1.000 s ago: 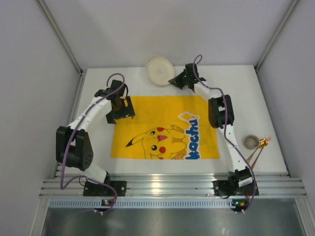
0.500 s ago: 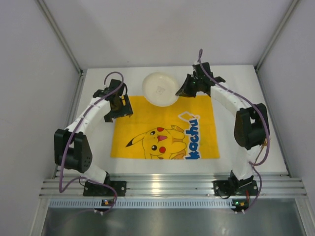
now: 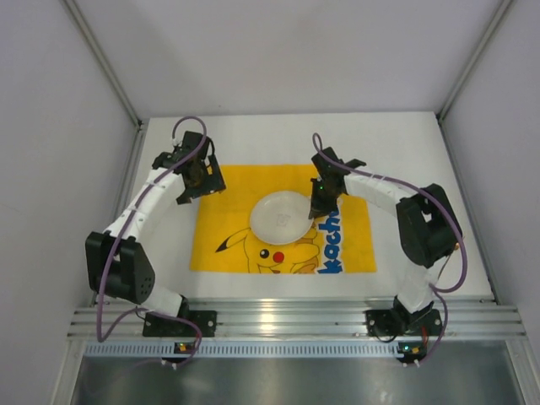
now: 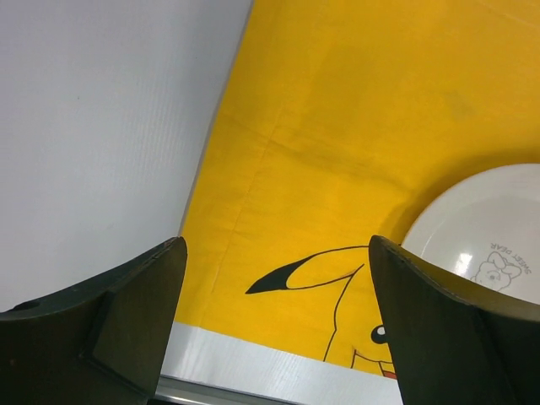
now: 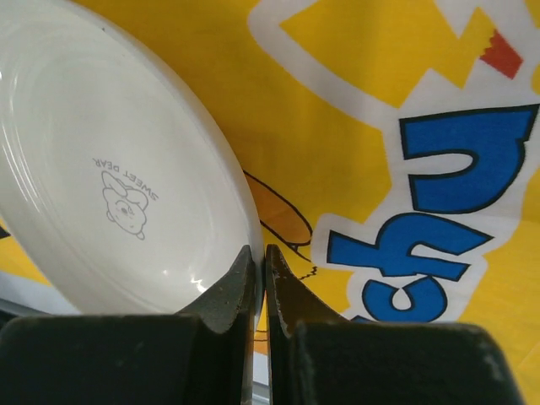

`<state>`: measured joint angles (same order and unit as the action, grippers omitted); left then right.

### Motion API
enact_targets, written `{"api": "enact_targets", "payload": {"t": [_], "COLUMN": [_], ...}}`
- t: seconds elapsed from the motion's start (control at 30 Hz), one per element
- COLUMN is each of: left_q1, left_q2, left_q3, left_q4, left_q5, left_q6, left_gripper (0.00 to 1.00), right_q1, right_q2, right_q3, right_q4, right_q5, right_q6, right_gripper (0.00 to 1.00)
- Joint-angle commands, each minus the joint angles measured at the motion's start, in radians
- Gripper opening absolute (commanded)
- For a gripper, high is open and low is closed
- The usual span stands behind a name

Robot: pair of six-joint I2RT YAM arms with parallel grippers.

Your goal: Set the dinner table for one person

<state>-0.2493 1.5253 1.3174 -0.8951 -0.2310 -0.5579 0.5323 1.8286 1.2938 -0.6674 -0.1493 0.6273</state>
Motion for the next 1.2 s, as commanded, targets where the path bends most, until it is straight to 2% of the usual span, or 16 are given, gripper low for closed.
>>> {"api": "enact_targets", "payload": {"t": [0.0, 0.03, 0.07, 0.13, 0.17, 0.27, 0.4, 0.53, 0.67, 0.7, 0.73, 0.83, 1.0, 1.17], "left_q1": [0.002, 0.002, 0.002, 0.002, 0.002, 0.002, 0.002, 0.002, 0.002, 0.002, 0.002, 0.002, 0.002, 0.002], "left_q2": [-0.080, -0.099, -0.111, -0.143, -0.154, -0.185, -0.205, -0.214, -0.202, -0.194, -0.191, -0.179, -0.160, -0.154], "left_q3": [-0.006, -0.012, -0.027, -0.044, -0.061, -0.095, -0.103, -0.109, -0.115, -0.115, -0.112, -0.107, -0.086, -0.067], "left_q4": [-0.022, -0.025, -0.025, -0.028, -0.028, -0.016, -0.019, -0.011, 0.007, 0.008, 0.010, 0.016, 0.008, -0.007], "left_q5": [-0.031, -0.033, -0.036, -0.045, -0.048, -0.056, -0.054, -0.044, -0.005, 0.013, 0.021, 0.045, 0.062, 0.073], "left_q6": [-0.022, -0.025, -0.028, -0.031, -0.031, -0.033, -0.019, -0.001, 0.001, 0.001, 0.001, 0.009, 0.026, 0.030], "left_gripper": [0.94, 0.94, 0.94, 0.94, 0.94, 0.94, 0.94, 0.94, 0.93, 0.92, 0.92, 0.92, 0.92, 0.91], "right_q1": [0.001, 0.003, 0.006, 0.011, 0.012, 0.003, -0.083, -0.274, -0.452, -0.495, -0.591, -0.695, -0.761, -0.880], "right_q2": [0.004, 0.009, 0.012, 0.017, 0.018, 0.021, -0.072, -0.170, -0.306, -0.322, -0.336, -0.367, -0.414, -0.422], "right_q3": [0.027, 0.033, 0.042, 0.047, 0.053, 0.096, 0.116, 0.072, -0.059, -0.083, -0.128, -0.184, -0.263, -0.364], "right_q4": [-0.003, -0.012, -0.023, -0.032, -0.034, -0.052, -0.119, -0.250, -0.284, -0.290, -0.288, -0.276, -0.255, -0.172], "right_q5": [0.062, 0.065, 0.074, 0.073, 0.068, 0.095, 0.146, 0.316, 0.502, 0.510, 0.502, 0.496, 0.504, 0.449], "right_q6": [-0.014, -0.015, -0.018, -0.024, -0.038, -0.067, -0.090, -0.090, -0.043, -0.028, -0.017, -0.034, -0.046, -0.072], "right_gripper": [0.00, 0.01, 0.17, 0.42, 0.67, 0.99, 1.00, 1.00, 1.00, 1.00, 1.00, 1.00, 1.00, 1.00]}}
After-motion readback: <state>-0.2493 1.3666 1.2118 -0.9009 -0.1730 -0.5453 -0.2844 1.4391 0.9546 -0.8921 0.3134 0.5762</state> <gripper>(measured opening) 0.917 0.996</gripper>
